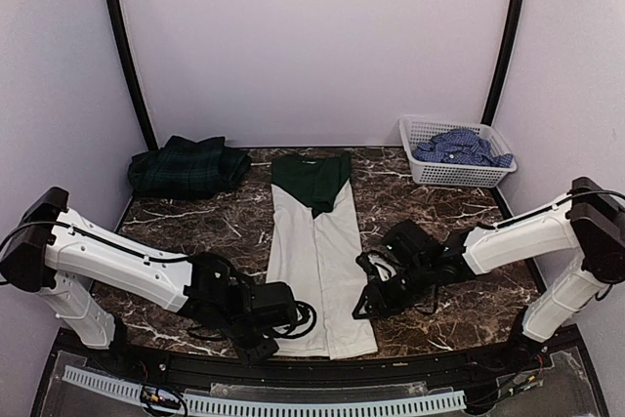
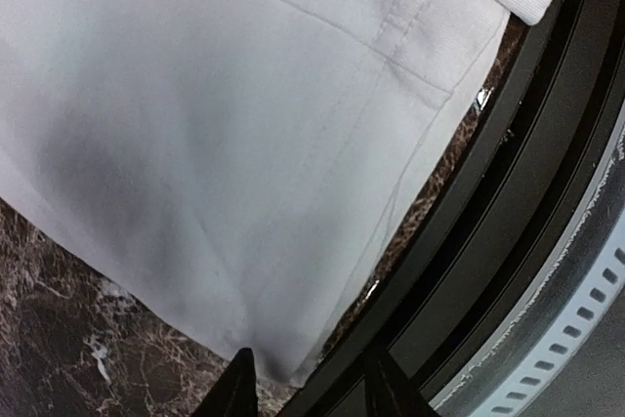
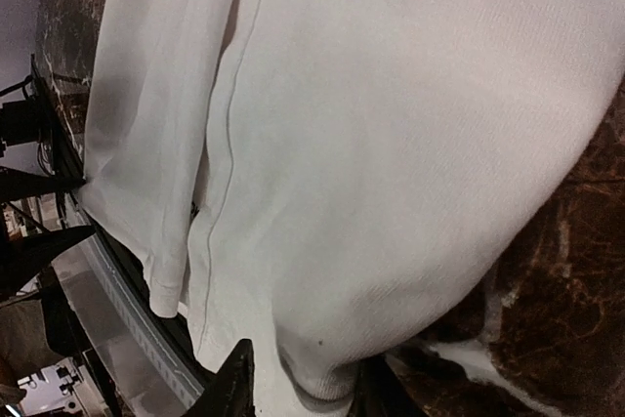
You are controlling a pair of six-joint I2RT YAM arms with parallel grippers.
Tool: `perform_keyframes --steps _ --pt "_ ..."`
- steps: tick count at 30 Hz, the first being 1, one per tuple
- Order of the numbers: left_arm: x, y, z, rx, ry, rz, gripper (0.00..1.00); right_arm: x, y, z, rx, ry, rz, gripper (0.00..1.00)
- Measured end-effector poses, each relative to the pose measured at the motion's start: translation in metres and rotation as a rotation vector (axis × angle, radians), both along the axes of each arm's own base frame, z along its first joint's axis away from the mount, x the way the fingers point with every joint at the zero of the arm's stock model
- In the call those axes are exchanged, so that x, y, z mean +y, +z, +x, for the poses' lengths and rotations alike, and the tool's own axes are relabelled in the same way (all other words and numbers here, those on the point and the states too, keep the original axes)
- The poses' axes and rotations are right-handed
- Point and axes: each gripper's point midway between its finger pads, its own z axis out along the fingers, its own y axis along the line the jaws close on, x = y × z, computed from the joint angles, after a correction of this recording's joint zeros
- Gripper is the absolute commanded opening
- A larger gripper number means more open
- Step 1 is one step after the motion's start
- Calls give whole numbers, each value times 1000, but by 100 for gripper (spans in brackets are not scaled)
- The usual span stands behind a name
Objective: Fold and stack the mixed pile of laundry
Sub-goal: Smooth out the rectangle-folded T-shirt at the center of the board, then pick up the rectangle-folded T-shirt from the center of the board.
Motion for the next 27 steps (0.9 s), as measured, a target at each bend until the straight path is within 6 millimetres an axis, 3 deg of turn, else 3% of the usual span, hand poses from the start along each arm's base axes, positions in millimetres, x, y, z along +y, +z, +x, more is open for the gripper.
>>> perform_keyframes --steps 3,7,9,12,16,24,27 --pt "1 7 -1 5 32 -30 46 -6 20 -6 -15 -4 7 43" --pt "6 34 -1 25 119 -170 48 -14 58 -11 -57 -35 83 42" --pt "7 45 -1 50 172 -248 48 -20 62 -16 -53 -49 100 42" --pt "10 45 1 104 278 -329 48 -34 45 -29 -1 -68 67 44" --pt "23 24 2 180 417 -341 48 -46 20 -48 74 -74 -3 45" --pt "31 -5 -6 303 602 -386 47 -41 -3 -68 141 -50 -43 40" --pt "27 -8 -5 334 640 -426 47 -30 -3 -74 151 -29 -17 39"
